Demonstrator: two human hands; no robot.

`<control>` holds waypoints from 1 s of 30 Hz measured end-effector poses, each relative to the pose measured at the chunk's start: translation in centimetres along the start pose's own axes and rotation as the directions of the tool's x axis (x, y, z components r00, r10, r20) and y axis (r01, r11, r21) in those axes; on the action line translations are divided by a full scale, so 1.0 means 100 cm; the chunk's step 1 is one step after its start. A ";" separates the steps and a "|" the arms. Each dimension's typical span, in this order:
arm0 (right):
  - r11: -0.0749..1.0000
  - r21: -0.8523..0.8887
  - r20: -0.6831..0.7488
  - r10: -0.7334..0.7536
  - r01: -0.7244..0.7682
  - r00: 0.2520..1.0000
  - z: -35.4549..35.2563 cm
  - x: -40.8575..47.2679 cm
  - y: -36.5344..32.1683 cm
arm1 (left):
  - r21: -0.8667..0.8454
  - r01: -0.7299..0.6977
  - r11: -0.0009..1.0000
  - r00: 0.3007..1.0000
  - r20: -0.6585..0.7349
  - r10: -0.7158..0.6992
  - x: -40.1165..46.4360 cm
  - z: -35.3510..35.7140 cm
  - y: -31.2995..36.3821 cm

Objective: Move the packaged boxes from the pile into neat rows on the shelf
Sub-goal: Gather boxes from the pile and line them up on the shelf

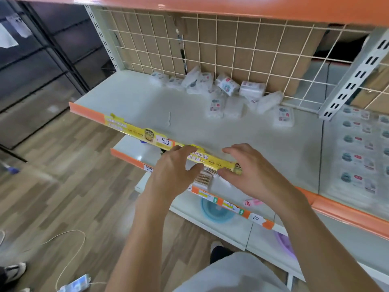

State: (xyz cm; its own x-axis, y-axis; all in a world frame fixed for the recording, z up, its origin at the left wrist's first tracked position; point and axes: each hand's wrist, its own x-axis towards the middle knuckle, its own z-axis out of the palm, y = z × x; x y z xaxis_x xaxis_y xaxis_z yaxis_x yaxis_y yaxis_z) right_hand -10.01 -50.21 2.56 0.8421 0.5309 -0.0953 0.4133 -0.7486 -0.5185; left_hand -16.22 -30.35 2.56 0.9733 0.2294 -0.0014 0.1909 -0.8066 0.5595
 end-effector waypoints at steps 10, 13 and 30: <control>0.987 0.016 -0.049 0.160 -0.160 0.986 -0.005 0.099 0.011 | -0.024 -0.034 0.999 0.999 0.036 0.035 0.100 0.004 -0.026; 0.980 0.009 -0.122 0.196 -0.197 0.973 -0.004 0.126 0.019 | -0.026 -0.069 0.997 0.996 0.046 0.070 0.127 0.010 -0.030; 0.868 0.052 -0.336 0.480 -0.493 0.810 0.033 0.168 0.009 | 0.081 -0.517 0.852 0.822 0.326 0.467 0.220 0.035 -0.042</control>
State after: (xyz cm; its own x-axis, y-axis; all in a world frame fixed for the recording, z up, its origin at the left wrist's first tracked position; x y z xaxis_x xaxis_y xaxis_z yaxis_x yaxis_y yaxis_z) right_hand 3.34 -40.66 -2.29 0.9972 -0.0625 -0.0407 -0.0741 -0.8914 -0.4472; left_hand 4.88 -23.83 -2.76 0.9306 -0.3658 -0.0096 -0.3300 -0.8501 0.4104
